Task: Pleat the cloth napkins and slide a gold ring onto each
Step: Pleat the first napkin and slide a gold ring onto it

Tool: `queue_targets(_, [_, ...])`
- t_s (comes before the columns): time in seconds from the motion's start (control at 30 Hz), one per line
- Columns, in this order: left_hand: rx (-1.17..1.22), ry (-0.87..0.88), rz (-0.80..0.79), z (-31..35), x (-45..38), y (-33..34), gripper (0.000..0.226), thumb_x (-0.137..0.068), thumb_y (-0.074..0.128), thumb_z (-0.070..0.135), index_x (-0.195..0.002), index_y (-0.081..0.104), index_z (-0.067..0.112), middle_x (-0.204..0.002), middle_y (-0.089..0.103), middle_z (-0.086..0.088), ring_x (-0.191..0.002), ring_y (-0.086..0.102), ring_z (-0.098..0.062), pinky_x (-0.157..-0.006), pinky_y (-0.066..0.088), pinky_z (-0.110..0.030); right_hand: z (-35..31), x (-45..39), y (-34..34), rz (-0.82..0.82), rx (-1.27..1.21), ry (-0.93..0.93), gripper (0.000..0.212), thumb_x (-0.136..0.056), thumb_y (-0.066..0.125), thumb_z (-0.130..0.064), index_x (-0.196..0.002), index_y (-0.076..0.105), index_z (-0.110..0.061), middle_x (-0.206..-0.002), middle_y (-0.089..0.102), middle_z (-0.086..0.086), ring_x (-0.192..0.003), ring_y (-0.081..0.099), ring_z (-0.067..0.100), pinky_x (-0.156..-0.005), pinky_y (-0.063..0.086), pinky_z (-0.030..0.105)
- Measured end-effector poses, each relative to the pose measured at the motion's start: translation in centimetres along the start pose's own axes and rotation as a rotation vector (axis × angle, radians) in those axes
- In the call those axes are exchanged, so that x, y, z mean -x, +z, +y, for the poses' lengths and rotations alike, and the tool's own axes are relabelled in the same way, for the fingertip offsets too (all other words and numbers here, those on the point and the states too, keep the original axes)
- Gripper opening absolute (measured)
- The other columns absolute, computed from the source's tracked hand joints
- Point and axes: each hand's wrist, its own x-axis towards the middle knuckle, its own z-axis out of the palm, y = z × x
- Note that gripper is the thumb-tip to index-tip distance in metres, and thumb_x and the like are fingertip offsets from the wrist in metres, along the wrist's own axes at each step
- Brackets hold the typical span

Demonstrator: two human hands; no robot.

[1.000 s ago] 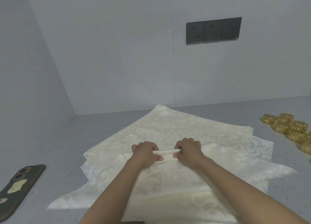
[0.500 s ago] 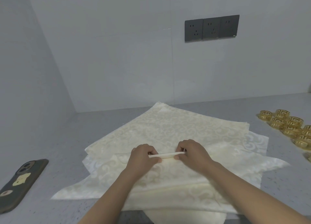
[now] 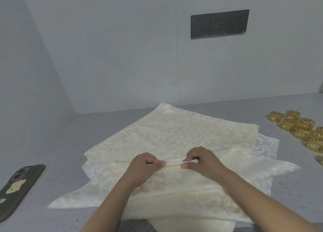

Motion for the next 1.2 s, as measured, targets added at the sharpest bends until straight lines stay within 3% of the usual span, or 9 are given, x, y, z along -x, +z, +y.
queue_targets(0.1, [0.007, -0.028, 0.050, 0.4, -0.2, 0.3, 0.055, -0.087, 0.065, 0.039, -0.057, 0.047, -0.003, -0.073, 0.061, -0.004, -0.059, 0.053, -0.011, -0.065, 0.039, -0.030, -0.2, -0.2, 0.1, 0.037, -0.016, 0.020, 0.035, -0.082, 0.071, -0.036, -0.052, 0.053, -0.028, -0.070, 0.058, -0.009, -0.070, 0.051, 0.001, -0.065, 0.037, 0.013])
queue_targets(0.27, [0.050, -0.080, 0.048, 1.1, -0.3, 0.8, 0.015, -0.072, 0.082, 0.022, -0.072, 0.073, 0.010, -0.043, 0.049, 0.019, -0.041, 0.042, 0.002, -0.049, 0.032, -0.013, -1.1, -0.5, 0.2, -0.024, -0.041, 0.083, 0.022, -0.079, 0.073, -0.022, -0.061, 0.060, -0.019, -0.072, 0.060, -0.008, -0.068, 0.051, -0.002, -0.068, 0.041, 0.014])
queue_targets(0.4, [-0.243, -0.020, 0.082, 1.2, -0.9, 0.8, 0.020, -0.067, 0.083, 0.039, -0.069, 0.066, 0.028, -0.073, 0.057, 0.015, -0.077, 0.048, -0.003, -0.080, 0.031, -0.025, -1.4, -0.8, -0.6, -0.112, 0.015, 0.099, 0.012, -0.078, 0.073, -0.022, -0.068, 0.066, -0.022, -0.080, 0.058, -0.008, -0.068, 0.049, -0.001, -0.068, 0.041, 0.014])
queue_targets(0.5, [-0.430, -0.046, 0.048, 1.4, -1.6, 0.5, 0.034, -0.069, 0.079, 0.048, -0.089, 0.054, 0.035, -0.096, 0.048, 0.013, -0.099, 0.042, -0.008, -0.084, 0.022, -0.026, -1.7, -1.2, -0.6, -0.142, 0.255, 0.152, 0.020, -0.079, 0.071, -0.037, -0.094, 0.060, -0.031, -0.111, 0.049, -0.007, -0.105, 0.042, 0.011, -0.094, 0.032, 0.025])
queue_targets(0.6, [-0.442, -0.096, -0.060, 1.7, -1.9, -0.1, 0.038, -0.071, 0.076, 0.049, -0.097, 0.052, 0.035, -0.094, 0.048, 0.013, -0.102, 0.046, -0.011, -0.082, 0.022, -0.025, -2.0, -1.4, -1.0, -0.206, 0.342, 0.227, 0.044, -0.081, 0.067, -0.043, -0.120, 0.050, -0.034, -0.122, 0.046, -0.006, -0.111, 0.034, 0.017, -0.100, 0.028, 0.029])
queue_targets(0.73, [-0.548, -0.068, -0.096, 2.7, -2.1, -0.2, 0.028, -0.072, 0.076, 0.044, -0.083, 0.056, 0.029, -0.076, 0.045, 0.016, -0.085, 0.047, -0.010, -0.084, 0.024, -0.027, -2.3, -2.0, -1.0, -0.233, 0.339, 0.265, 0.024, -0.079, 0.069, -0.041, -0.100, 0.060, -0.032, -0.100, 0.048, -0.005, -0.100, 0.030, 0.020, -0.093, 0.030, 0.029])
queue_targets(0.8, [-0.567, 0.006, -0.013, 3.2, -2.3, -0.1, 0.028, -0.070, 0.078, 0.042, -0.074, 0.054, 0.029, -0.071, 0.044, 0.014, -0.075, 0.046, -0.008, -0.084, 0.025, -0.028, -2.5, -2.0, -0.8, -0.113, 0.356, 0.178, 0.013, -0.080, 0.070, -0.036, -0.086, 0.062, -0.027, -0.089, 0.050, -0.007, -0.097, 0.035, 0.017, -0.092, 0.027, 0.030])
queue_targets(0.97, [-0.445, 0.108, 0.145, 2.7, -1.5, 0.8, 0.029, -0.070, 0.079, 0.033, -0.064, 0.052, 0.026, -0.072, 0.051, 0.011, -0.070, 0.047, -0.004, -0.079, 0.028, -0.026, -1.6, -1.1, -0.2, 0.094, 0.333, 0.041, 0.021, -0.079, 0.070, -0.028, -0.066, 0.053, -0.028, -0.078, 0.056, -0.008, -0.087, 0.041, 0.012, -0.079, 0.020, 0.027])
queue_targets(1.2, [-0.218, 0.005, 0.070, 1.9, 0.6, 0.9, 0.023, -0.063, 0.083, 0.030, -0.067, 0.062, 0.022, -0.061, 0.057, 0.011, -0.046, 0.048, -0.001, -0.045, 0.039, -0.018, -1.0, -0.1, -1.0, -0.003, 0.279, 0.000, 0.020, -0.075, 0.077, -0.033, -0.066, 0.058, -0.032, -0.067, 0.053, -0.017, -0.074, 0.046, 0.005, -0.072, 0.027, 0.020])
